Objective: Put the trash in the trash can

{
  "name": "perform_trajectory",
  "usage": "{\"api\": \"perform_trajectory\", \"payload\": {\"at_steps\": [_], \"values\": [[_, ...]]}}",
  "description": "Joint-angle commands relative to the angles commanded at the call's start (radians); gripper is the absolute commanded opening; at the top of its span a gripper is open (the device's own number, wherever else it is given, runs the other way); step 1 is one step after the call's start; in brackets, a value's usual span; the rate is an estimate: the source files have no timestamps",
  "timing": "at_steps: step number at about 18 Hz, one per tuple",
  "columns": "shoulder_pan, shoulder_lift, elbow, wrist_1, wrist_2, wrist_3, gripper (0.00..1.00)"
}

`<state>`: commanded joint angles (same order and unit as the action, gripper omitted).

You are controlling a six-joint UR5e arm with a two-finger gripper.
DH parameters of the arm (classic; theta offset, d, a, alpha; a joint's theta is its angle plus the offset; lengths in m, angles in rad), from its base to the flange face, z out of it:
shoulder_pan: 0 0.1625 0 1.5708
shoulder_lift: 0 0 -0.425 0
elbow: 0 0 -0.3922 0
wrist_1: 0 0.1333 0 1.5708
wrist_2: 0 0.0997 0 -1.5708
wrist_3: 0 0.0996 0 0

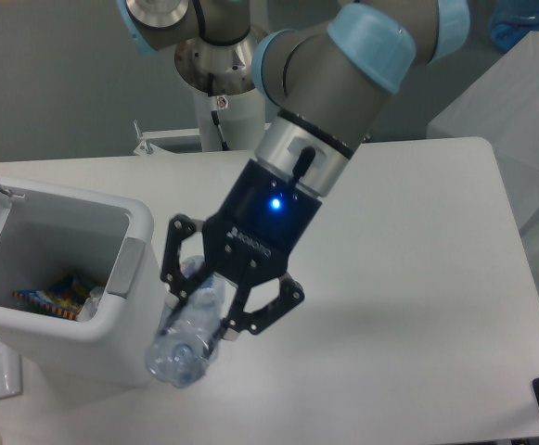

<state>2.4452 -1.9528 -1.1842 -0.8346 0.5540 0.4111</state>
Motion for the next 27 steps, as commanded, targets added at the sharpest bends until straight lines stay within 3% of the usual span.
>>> {"api": "perform_trajectory", "payload": {"at_steps": [3, 9, 18, 19, 21, 22, 23, 27], "values": [[-0.008, 0.006, 0.011, 0.011, -0.046, 0.000, 0.42], [-0.107, 0.005, -0.017, 0.014, -0.052, 0.012, 0.42], [-0.166, 0.046, -0.169, 0.015, -0.051, 0.133, 0.47], [-0.166, 0.046, -0.175, 0.015, -0.051, 0.143, 0.56], [-0.166, 0.057, -0.196, 0.017, -0.048, 0.155, 0.64], [-0.166, 0.066, -0.210, 0.015, -0.046, 0.170, 0.85], [-0.166, 0.077, -0.224, 0.015, -0.045, 0.190, 0.99], [-0.146, 0.089, -0.273, 0.015, -0.045, 0.210, 1.00]]}}
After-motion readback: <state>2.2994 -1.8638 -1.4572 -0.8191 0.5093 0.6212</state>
